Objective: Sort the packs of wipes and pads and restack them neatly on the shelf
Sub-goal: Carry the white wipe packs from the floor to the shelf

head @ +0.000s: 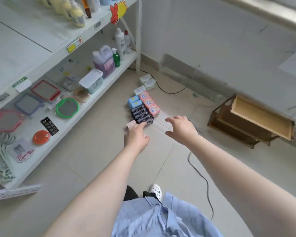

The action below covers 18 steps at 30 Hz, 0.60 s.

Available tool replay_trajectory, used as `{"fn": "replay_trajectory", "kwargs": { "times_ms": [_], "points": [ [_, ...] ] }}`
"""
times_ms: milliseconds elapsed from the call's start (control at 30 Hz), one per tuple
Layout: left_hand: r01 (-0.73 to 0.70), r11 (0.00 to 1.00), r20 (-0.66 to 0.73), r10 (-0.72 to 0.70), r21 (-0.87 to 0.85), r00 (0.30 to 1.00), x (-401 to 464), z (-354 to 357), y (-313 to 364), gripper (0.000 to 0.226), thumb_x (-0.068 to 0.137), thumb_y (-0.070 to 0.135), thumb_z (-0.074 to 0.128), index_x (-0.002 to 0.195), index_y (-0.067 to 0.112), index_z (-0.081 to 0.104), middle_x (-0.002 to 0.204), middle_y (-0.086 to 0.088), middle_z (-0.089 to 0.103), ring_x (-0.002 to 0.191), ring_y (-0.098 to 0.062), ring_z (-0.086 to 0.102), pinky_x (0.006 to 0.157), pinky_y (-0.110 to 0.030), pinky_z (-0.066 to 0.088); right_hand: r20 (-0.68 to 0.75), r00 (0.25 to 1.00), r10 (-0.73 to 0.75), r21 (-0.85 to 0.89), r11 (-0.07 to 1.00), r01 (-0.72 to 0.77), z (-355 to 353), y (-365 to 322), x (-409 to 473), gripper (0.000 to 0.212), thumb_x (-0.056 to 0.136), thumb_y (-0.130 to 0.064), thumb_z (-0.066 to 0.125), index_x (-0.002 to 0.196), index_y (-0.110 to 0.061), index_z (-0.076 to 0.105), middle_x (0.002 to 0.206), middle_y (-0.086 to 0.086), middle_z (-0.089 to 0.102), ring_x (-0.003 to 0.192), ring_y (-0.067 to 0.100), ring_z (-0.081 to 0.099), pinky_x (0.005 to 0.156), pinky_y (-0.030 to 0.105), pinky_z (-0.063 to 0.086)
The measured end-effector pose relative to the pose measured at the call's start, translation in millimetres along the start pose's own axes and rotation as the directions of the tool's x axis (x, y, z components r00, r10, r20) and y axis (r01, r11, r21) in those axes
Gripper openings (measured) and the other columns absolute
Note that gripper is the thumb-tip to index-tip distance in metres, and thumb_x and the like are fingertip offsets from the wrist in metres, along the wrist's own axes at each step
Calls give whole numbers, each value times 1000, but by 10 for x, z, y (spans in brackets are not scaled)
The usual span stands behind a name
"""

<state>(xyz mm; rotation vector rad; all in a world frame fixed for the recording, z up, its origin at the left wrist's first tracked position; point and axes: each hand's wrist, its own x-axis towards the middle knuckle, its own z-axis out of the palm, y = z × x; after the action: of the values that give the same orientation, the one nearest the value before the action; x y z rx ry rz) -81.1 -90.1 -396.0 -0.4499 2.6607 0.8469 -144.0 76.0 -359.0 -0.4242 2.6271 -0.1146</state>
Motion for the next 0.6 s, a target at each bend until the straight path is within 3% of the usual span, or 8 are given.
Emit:
{"fn": "replay_trajectory", "kwargs": {
  "times_ms": [200,400,600],
  "points": [
    [9,995,24,-12,99,1000,504,104,431,62,83,18,56,143,26,40,139,-3,50,129,-26,42,104,-33,35,2,999,52,107,993,-52,-147,575,353,58,90,-36,62,143,-25,42,130,8,52,127,30,39,99,40,43],
    [115,990,15,-116,80,993,1216,54,688,62,84,23,56,143,27,38,139,-5,49,125,-29,45,100,-36,40,21,999,40,146,988,-43,-486,836,1002,56,91,-35,61,143,-26,41,132,9,50,129,30,37,99,41,43],
    [102,992,-14,-101,80,995,1965,-99,1236,57,86,23,57,141,25,41,138,-8,48,126,-29,46,99,-35,39,-11,997,81,223,972,-76,-1009,1210,1645,57,90,-36,62,142,-23,43,132,12,49,126,32,39,103,40,40]
  ]
}}
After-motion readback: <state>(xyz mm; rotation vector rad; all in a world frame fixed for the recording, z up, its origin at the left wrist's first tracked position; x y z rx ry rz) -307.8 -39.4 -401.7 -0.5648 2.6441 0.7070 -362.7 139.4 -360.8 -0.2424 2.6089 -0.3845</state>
